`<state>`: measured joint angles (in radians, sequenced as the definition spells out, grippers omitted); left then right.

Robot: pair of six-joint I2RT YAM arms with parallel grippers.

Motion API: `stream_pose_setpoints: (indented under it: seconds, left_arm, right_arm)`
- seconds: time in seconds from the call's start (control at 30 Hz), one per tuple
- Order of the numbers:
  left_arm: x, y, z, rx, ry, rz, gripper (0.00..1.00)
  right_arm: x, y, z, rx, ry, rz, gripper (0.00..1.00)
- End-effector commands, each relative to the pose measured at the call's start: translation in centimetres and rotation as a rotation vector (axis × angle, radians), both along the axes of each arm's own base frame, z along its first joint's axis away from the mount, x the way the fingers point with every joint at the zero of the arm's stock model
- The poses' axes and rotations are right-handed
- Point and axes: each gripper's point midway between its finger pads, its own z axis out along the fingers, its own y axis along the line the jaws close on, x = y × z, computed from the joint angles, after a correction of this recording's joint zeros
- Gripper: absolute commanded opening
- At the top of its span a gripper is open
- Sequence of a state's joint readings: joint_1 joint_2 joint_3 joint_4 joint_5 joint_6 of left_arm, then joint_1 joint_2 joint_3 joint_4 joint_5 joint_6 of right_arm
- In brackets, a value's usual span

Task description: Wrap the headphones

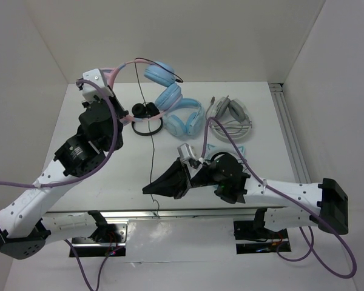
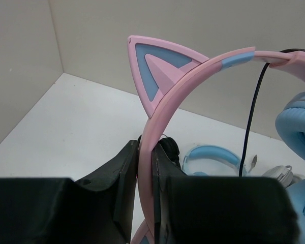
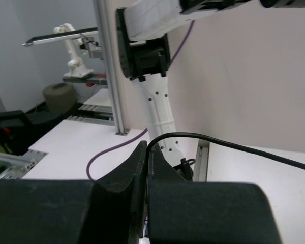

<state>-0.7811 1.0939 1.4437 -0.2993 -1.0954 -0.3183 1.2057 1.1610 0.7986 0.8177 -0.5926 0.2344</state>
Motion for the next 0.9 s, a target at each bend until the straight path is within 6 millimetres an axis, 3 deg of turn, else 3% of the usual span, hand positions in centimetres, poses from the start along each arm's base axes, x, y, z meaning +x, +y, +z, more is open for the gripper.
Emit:
stream_pose_setpoints:
  seconds: [0.0,0.03,0.07,0.1,0.13,0.17,0.2,0.23,0.27,0.3,0.33,0.37,0.4,0.43,0.47,0.53,0.57,0.63,0.67,0.87]
  left_arm:
    - [-0.2,1.2,2.0,-0.083,-0.092,0.049,0.00]
    - [-0.2,1.7,2.1,-0.071,-0.092,0.068,0.00]
    - [0.1,1.6,1.4,-0.040,-0.071,0.082,0.00]
    - [0.5,1.9,1.0,-0.015,-0.055,0.107,0.00]
    - [0.5,2.5,0.2,0.021,-0.020,0.121,0.00]
    - [0.9,2.1,-0.4,0.028,-0.008,0.121,0.00]
    - [1.4,2.0,-1.6,0.075,0.020,0.107,0.00]
    - [1.6,2.1,-2.2,0.098,0.033,0.105,0.00]
    - [1.6,1.9,-2.6,0.122,0.039,0.083,0.00]
    - [2.0,1.2,-3.6,0.159,0.055,0.049,0.00]
    - [2.0,1.1,-4.0,0.177,0.074,0.034,0.00]
    - [2.2,1.4,-4.5,0.194,0.096,0.025,0.00]
    - [2.3,0.4,-5.3,0.209,0.122,-0.039,0.00]
    - [2.2,0.4,-6.4,0.242,0.170,-0.071,0.00]
    - [2.3,0.0,-7.1,0.257,0.195,-0.109,0.00]
    - [1.8,-1.1,-8.1,0.291,0.228,-0.213,0.00]
    - [1.5,-1.3,-8.3,0.292,0.233,-0.238,0.00]
    - [0.6,-1.9,-8.3,0.306,0.225,-0.319,0.00]
    - [0.2,-2.1,-8.8,0.311,0.238,-0.348,0.00]
    - [-2.0,-1.8,-8.8,0.365,0.253,-0.444,0.00]
  right_arm:
    - [1.7,0.6,3.0,0.042,0.013,-0.125,0.00]
    - [1.9,1.0,1.8,-0.040,0.032,-0.147,0.00]
    - [2.7,1.2,1.8,-0.069,0.044,-0.189,0.00]
    - [3.2,1.0,3.9,-0.050,0.036,-0.245,0.00]
    - [3.7,1.3,2.4,-0.148,0.055,-0.279,0.00]
    - [4.4,1.1,2.7,-0.178,0.064,-0.321,0.00]
    - [5.5,0.8,5.4,-0.161,0.052,-0.386,0.00]
    - [6.2,0.7,5.7,-0.200,0.054,-0.428,0.00]
    - [6.9,1.1,3.1,-0.339,0.060,-0.456,0.00]
    - [7.5,1.0,3.4,-0.376,0.030,-0.490,0.00]
    - [8.2,0.4,6.2,-0.352,0.030,-0.541,0.00]
    - [8.6,0.4,4.6,-0.441,0.024,-0.559,0.00]
    - [9.1,0.1,5.0,-0.460,-0.004,-0.584,0.00]
    - [9.5,-0.6,7.4,-0.433,-0.013,-0.619,0.00]
    - [10.0,-0.7,5.9,-0.516,-0.029,-0.640,0.00]
    - [11.0,-1.7,7.4,-0.528,-0.065,-0.706,0.00]
    - [11.2,-1.9,6.2,-0.591,-0.082,-0.714,0.00]
    - [11.9,-2.9,6.7,-0.616,-0.119,-0.764,0.00]
    - [12.0,-2.8,5.7,-0.652,-0.133,-0.761,0.00]
    - [13.6,-5.2,3.8,-0.765,-0.214,-0.866,0.00]
